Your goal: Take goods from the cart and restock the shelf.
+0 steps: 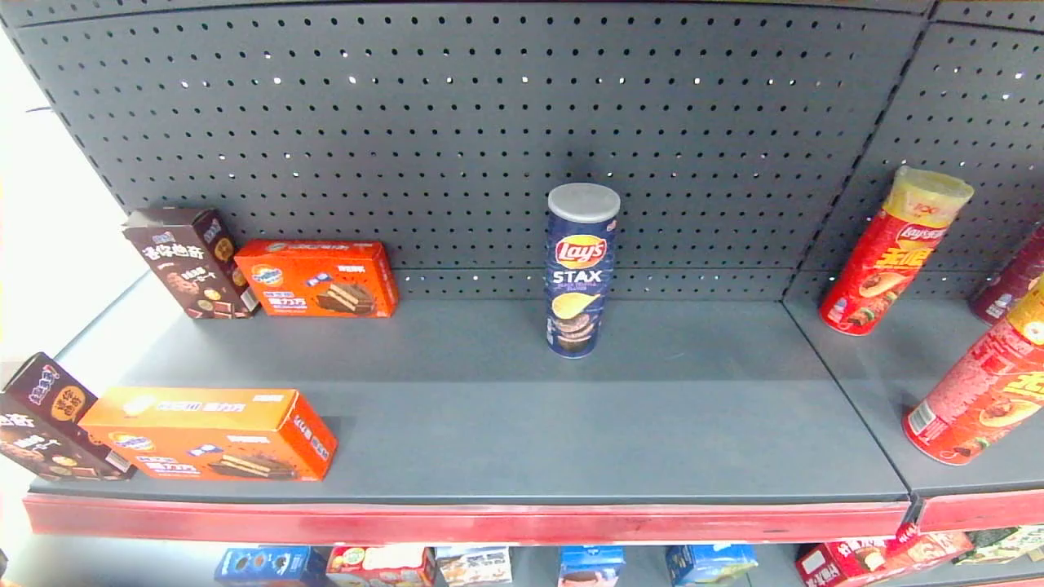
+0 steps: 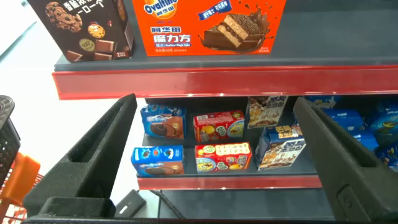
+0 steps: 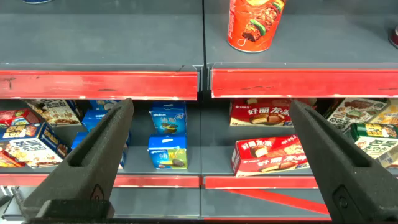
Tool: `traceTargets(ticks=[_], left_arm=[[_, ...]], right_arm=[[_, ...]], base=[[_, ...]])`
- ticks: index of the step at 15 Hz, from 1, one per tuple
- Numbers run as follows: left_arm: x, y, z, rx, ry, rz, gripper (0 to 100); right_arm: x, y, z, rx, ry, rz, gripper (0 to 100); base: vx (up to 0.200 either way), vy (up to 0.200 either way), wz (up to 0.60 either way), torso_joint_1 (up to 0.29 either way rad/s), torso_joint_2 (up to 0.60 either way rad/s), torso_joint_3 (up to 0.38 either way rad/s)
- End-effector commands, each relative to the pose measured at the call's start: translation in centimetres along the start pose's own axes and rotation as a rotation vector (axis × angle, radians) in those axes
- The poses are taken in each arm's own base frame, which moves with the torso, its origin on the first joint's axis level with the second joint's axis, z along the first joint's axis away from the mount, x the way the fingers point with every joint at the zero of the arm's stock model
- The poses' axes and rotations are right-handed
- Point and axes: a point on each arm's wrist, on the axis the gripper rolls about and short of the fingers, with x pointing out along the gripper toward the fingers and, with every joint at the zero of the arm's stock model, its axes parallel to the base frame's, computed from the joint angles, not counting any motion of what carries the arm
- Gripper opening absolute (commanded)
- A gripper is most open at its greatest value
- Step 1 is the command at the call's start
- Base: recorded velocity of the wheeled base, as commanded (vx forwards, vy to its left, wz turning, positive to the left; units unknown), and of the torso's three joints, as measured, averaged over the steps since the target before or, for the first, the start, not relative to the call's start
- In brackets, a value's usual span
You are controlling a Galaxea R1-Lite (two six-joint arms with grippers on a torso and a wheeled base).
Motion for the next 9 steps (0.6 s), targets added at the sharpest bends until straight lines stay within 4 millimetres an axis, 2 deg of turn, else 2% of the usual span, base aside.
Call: traceTargets(ticks=[1, 8, 9], left_arm=[[0.0, 0.0, 0.0, -0.001, -0.001, -0.001, 100], [0.0, -0.01, 0.0, -0.003, -0.001, -0.001, 100], [0.01, -0.01, 0.01, -0.003, 0.001, -0.001, 100]], right_arm=[[0.0, 0.0, 0.0, 0.0, 0.0, 0.0, 100], [0.0, 0.0, 0.0, 0.004, 0.0, 0.0, 100], [0.0, 0.0, 0.0, 0.003, 0.0, 0.0, 100]], base=[[0.0, 0.0, 0.0, 0.0, 0.0, 0.0], [0.0, 0.0, 0.0, 0.0, 0.0, 0.0], [0.0, 0.0, 0.6, -0.007, 0.0, -0.002]])
